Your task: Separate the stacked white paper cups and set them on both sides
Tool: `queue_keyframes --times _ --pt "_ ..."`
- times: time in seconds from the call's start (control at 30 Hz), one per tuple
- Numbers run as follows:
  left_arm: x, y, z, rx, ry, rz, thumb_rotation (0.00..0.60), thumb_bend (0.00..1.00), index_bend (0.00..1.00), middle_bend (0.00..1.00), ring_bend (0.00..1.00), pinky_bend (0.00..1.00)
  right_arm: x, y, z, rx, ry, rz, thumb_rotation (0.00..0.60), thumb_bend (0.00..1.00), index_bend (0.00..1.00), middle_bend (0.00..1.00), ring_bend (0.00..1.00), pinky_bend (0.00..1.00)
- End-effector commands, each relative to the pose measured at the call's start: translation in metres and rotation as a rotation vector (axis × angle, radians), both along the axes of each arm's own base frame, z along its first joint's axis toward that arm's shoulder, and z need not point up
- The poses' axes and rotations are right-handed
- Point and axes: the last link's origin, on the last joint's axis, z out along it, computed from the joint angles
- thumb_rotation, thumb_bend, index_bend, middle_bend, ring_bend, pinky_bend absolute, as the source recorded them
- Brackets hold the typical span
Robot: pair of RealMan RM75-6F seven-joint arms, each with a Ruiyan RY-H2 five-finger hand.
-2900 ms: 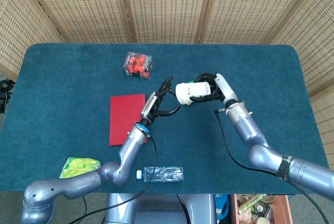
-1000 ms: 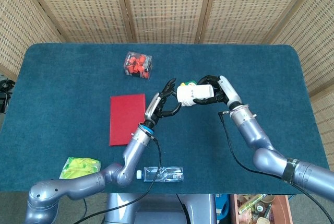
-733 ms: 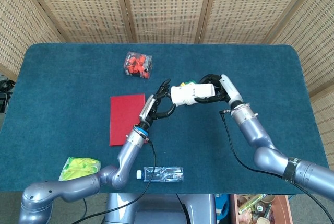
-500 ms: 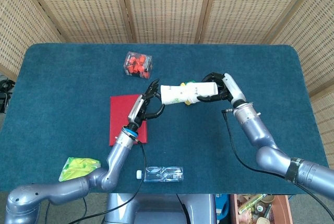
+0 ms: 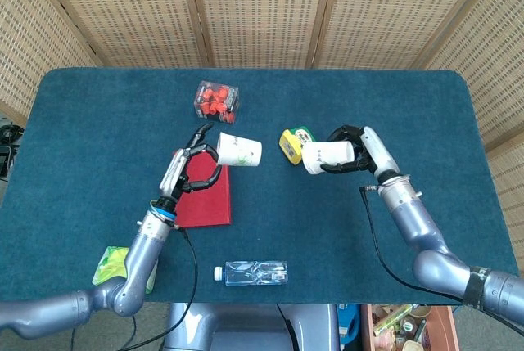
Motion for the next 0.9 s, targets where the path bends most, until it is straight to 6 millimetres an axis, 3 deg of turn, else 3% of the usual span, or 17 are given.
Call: queue_keyframes --times 0.03,0.2,0.47,0.5,0.9 --pt "-0.024 -0.008 0.030 0.092 0.176 0.042 0.600 0.45 0.69 0.09 0.00 0.00 -0.010 0.008 -0.001 -0.001 0.044 -0.007 0.600 0.11 0.78 0.62 0.49 0.74" --pt "-0.060 -0.019 0.057 0.168 0.564 0.064 0.600 0.45 0.69 0.09 0.00 0.00 -0.037 0.026 -0.009 -0.019 0.198 -0.018 0.600 0.12 0.78 0.62 0.49 0.74" --pt "-0.086 -0.033 0.070 0.187 0.801 0.082 0.600 0.45 0.69 0.09 0.00 0.00 -0.061 0.042 -0.017 -0.034 0.344 -0.037 0.600 0.12 0.78 0.61 0.49 0.74" --pt "-0.096 -0.039 0.073 0.177 0.847 0.086 0.600 0.45 0.69 0.09 0.00 0.00 -0.071 0.048 -0.021 -0.024 0.400 -0.043 0.600 0.12 0.78 0.61 0.50 0.74" --pt "-0.125 -0.060 0.083 0.179 1.091 0.048 0.600 0.45 0.69 0.02 0.00 0.00 -0.106 0.070 -0.046 -0.012 0.716 -0.036 0.600 0.11 0.78 0.59 0.49 0.74"
